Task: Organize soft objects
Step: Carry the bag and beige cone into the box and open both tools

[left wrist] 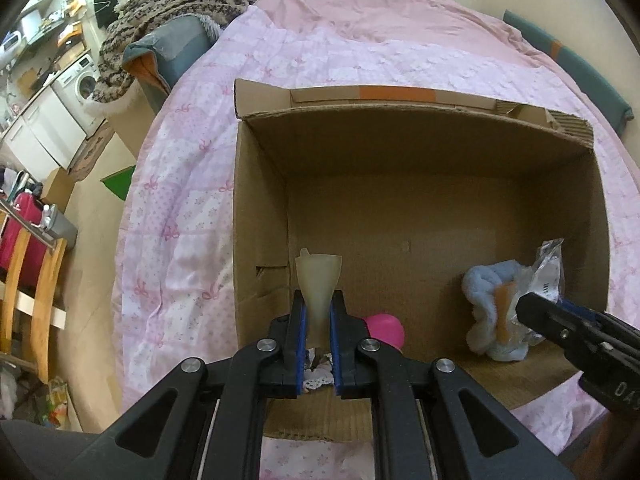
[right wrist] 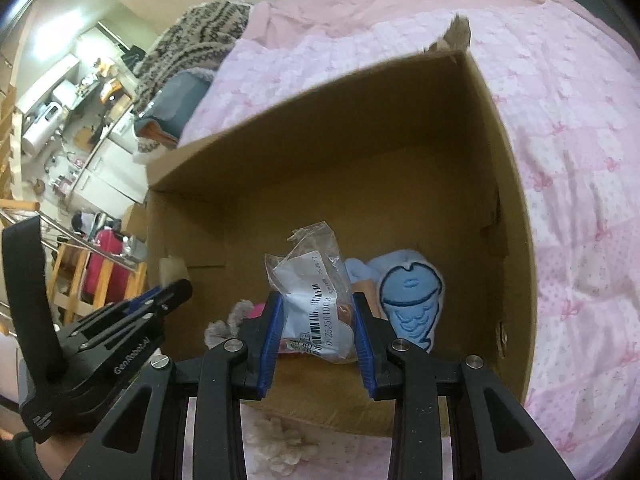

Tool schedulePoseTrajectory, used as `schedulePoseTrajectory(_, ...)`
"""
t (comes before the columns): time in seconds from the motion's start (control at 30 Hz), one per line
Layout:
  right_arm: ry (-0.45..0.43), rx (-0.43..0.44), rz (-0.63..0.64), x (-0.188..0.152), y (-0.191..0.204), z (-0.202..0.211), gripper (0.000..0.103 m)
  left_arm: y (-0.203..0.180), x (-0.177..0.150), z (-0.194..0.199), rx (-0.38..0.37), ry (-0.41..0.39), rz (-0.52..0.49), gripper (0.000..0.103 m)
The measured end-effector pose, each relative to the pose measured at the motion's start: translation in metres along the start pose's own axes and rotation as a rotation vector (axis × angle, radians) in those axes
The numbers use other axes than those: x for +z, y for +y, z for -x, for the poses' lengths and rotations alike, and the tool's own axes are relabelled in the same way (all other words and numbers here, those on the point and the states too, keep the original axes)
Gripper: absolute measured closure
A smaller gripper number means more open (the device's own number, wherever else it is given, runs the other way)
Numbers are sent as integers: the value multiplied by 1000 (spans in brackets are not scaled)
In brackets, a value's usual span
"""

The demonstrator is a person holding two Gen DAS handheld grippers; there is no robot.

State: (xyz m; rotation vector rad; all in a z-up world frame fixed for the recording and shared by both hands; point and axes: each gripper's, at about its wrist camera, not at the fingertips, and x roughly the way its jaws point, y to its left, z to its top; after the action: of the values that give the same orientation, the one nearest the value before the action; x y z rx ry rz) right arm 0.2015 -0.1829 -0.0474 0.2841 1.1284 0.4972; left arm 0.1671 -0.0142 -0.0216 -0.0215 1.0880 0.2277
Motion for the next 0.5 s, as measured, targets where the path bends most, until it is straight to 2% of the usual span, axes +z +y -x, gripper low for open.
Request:
schedulePoseTrajectory(0.2, 49, 8, -22, -1, -6, -13, 67, 3, -1, -4, 36, 16, 9, 93)
schedulePoseTrajectory(0.37, 67, 50, -60, 3, -15, -20, 67, 4, 0, -6, 3, 44, 36, 83)
schedulePoseTrajectory(0.47, 69, 40, -40, 3, -13, -21, 67, 2, -2, -5, 3, 50, 40, 69)
schedulePoseTrajectory(0.5, 69, 42, -33, 3, -12, -21, 67, 2, -3, -4, 10, 45, 39, 58)
